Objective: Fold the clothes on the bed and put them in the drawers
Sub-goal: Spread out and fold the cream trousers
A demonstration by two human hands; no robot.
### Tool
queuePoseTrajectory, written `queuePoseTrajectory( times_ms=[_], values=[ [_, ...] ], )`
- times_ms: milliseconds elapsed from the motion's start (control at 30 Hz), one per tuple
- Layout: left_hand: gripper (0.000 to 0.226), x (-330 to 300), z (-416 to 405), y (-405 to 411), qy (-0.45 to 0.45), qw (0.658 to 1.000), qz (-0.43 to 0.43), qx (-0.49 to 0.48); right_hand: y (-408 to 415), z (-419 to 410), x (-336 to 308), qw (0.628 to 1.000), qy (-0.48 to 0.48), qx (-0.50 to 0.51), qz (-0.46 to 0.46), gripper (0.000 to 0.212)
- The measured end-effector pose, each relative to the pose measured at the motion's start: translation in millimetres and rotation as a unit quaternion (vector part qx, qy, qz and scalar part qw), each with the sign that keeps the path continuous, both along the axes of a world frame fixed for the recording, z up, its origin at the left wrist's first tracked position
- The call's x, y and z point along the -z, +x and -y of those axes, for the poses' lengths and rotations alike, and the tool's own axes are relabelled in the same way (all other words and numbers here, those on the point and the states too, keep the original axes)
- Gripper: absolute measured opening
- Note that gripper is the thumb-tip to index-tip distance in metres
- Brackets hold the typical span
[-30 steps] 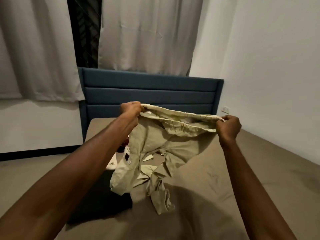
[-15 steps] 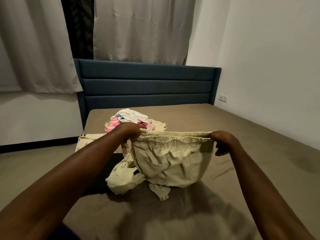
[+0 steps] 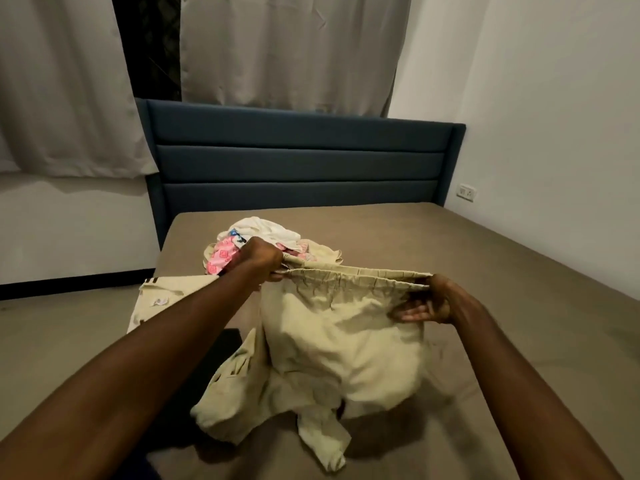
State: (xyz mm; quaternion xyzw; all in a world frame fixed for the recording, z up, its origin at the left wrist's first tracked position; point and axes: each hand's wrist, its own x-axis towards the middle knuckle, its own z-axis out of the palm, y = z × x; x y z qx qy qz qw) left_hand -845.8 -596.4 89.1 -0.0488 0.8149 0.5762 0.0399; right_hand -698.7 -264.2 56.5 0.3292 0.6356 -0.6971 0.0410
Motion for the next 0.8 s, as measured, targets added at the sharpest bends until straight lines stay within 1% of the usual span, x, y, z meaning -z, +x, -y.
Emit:
queuePoseTrajectory(
  times_ms=[33, 67, 100, 167, 233, 267, 333, 400, 433, 467, 533, 600, 700, 733, 800],
  values=[
    [0.006, -5.7, -7.0, -16.6, -0.004, 0.999, -0.052, 0.001, -16.1, -2.5, -6.0, 0.999, -0.008, 0.024, -0.041, 0.042],
    [0.012, -27.2, -18.2, -43.1, -0.009, 0.995, -0.098, 0.018, -42.1, -11.3, -29.1, 0.995, -0.008, 0.054, -0.088, 0.039],
    [0.017, -41.9, -23.0, -52.0, -0.014, 0.99, -0.138, 0.032, -56.0, -16.5, -40.6, 0.987, -0.009, 0.088, -0.131, 0.036],
    [0.028, -99.3, -38.1, -78.8, 0.017, 0.975, -0.213, 0.054, -82.4, -23.6, -91.4, 0.959, -0.013, 0.144, -0.245, 0.036],
    [0.037, -172.3, -51.5, -109.6, 0.082, 0.96, -0.257, 0.08, -99.0, -26.0, -158.8, 0.926, -0.013, 0.142, -0.35, 0.04],
    [0.039, -201.2, -56.6, -130.8, 0.113, 0.951, -0.272, 0.093, -105.3, -26.2, -188.9, 0.91, -0.008, 0.146, -0.388, 0.041],
    [0.046, -269.8, -59.1, -137.7, 0.173, 0.932, -0.297, 0.119, -114.2, -27.1, -249.2, 0.873, -0.02, 0.165, -0.458, 0.041],
    [0.055, -317.9, -55.7, -121.8, 0.188, 0.906, -0.352, 0.144, -117.3, -32.6, -297.8, 0.839, -0.011, 0.154, -0.522, 0.042],
    [0.058, -328.9, -53.0, -112.7, 0.19, 0.895, -0.373, 0.153, -116.3, -34.1, -311.9, 0.824, -0.006, 0.146, -0.547, 0.044],
    [0.059, -337.0, -49.8, -102.8, 0.202, 0.885, -0.386, 0.162, -111.6, -34.4, -324.0, 0.812, 0.003, 0.148, -0.565, 0.045],
    [0.059, -341.0, -43.8, -87.9, 0.223, 0.869, -0.407, 0.172, -93.1, -30.6, -337.0, 0.8, 0.021, 0.153, -0.58, 0.044],
    [0.057, -327.2, -35.8, -64.1, 0.216, 0.866, -0.419, 0.169, -66.2, -24.0, -328.2, 0.783, 0.034, 0.141, -0.605, 0.041],
    [0.045, -282.9, -21.3, -13.3, 0.164, 0.877, -0.43, 0.139, -13.5, -7.6, -284.8, 0.775, 0.074, 0.143, -0.611, 0.032],
    [0.042, -261.3, -16.3, 8.2, 0.138, 0.882, -0.435, 0.12, 9.3, 1.0, -262.1, 0.777, 0.089, 0.155, -0.604, 0.032],
    [0.039, -215.1, -5.3, 50.5, 0.083, 0.889, -0.443, 0.084, 52.9, 16.4, -212.0, 0.783, 0.113, 0.196, -0.579, 0.038]
  ],
)
